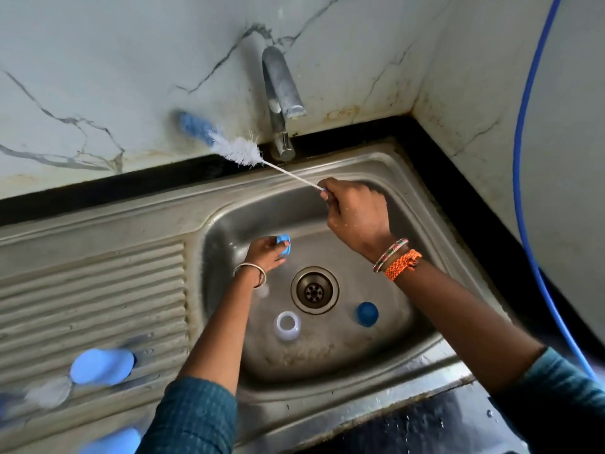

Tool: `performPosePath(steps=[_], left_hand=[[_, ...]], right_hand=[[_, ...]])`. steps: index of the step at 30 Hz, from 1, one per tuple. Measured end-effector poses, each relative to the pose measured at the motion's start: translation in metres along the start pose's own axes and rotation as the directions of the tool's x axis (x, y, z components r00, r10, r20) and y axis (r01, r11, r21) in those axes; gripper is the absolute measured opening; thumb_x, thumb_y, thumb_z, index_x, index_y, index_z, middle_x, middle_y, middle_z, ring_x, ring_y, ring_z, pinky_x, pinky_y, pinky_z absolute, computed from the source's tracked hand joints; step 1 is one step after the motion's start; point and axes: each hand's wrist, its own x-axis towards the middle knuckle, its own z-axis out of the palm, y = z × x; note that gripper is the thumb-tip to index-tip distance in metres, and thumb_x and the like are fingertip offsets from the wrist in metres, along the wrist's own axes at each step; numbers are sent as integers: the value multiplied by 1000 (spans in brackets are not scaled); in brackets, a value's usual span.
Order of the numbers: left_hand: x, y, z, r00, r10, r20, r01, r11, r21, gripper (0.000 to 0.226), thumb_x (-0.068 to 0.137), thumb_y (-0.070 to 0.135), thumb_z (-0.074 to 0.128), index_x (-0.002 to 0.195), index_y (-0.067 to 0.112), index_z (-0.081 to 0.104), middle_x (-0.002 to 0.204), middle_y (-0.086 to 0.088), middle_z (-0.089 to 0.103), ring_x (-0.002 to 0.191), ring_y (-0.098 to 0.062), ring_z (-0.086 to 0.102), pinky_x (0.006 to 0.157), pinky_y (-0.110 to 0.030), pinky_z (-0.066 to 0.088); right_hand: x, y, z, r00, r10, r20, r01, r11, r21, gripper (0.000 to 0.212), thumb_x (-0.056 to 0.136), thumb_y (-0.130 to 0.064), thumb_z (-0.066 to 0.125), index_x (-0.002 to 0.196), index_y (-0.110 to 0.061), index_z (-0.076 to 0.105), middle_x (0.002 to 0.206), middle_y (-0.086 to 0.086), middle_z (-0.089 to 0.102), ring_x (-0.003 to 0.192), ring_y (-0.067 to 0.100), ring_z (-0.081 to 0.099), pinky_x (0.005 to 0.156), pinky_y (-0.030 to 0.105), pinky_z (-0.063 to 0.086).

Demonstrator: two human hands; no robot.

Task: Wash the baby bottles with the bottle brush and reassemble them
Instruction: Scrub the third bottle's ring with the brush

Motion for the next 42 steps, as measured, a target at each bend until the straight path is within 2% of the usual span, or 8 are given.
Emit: performPosePath(steps=[7,12,17,28,31,36,40,42], left_hand=[[-67,56,-36,996,70,56,-19,780,-625,7,93,8,51,89,10,56,76,-14,67,60,-21,69,62,-32,60],[-101,66,-95,973,231,-15,-124,466,-876,81,22,-3,94,95,-8,59,83,-25,69,73,-34,71,67,-38,59],[-137,72,-135,922,354,-159,-293,366,-883,74,7,3,95,77,-6,72,81,-23,71,73,-32,71,74,-36,57],[-205,91,-142,900,419,-122,-389,643,-660,39,35,17,93,71,18,78,88,-4,74,83,-15,72,68,-25,58],[-215,95,-132,929,327,-173,-364,723,-587,6,69,11,72,72,15,74,79,-3,74,76,-14,71,62,-25,58],[-212,96,-120,953,233,-195,-303,791,-532,13,96,7,48,90,10,59,75,-5,73,70,-14,71,62,-24,58],[-207,98,-117,927,324,-191,-367,670,-645,27,90,-6,45,89,20,51,76,2,72,72,-13,72,63,-28,59],[-205,99,-116,907,378,-183,-401,648,-648,31,90,-7,44,90,24,48,79,3,73,75,-13,72,67,-28,59]], right_hand=[[-27,-21,-27,1000,-10,-15,10,1000,15,20,94,-21,48,107,-22,63,99,2,70,92,33,63,65,35,43],[-47,-24,-57,996,58,-60,-46,982,184,23,90,-21,60,108,-29,70,104,1,72,101,27,64,78,36,51],[-63,-12,-83,997,73,-39,-64,979,195,25,89,-22,64,111,-31,71,115,-2,70,109,22,63,89,37,51],[-82,11,-118,984,-139,-107,152,980,126,23,80,-6,72,99,-19,77,95,3,74,88,28,67,75,35,50],[-80,20,-128,887,-350,-302,330,937,-119,31,68,2,79,91,-18,78,79,3,71,72,30,63,66,34,42],[-76,14,-155,719,-488,-495,432,872,-232,26,71,2,73,86,-18,78,73,2,71,62,29,61,60,30,37],[-73,2,-166,942,-337,-8,336,940,-54,13,78,-15,75,86,-26,76,75,-2,73,73,27,68,63,33,53],[-72,1,-168,934,-240,264,223,970,93,8,85,-26,69,79,-32,70,69,-11,69,74,18,67,72,36,55]])
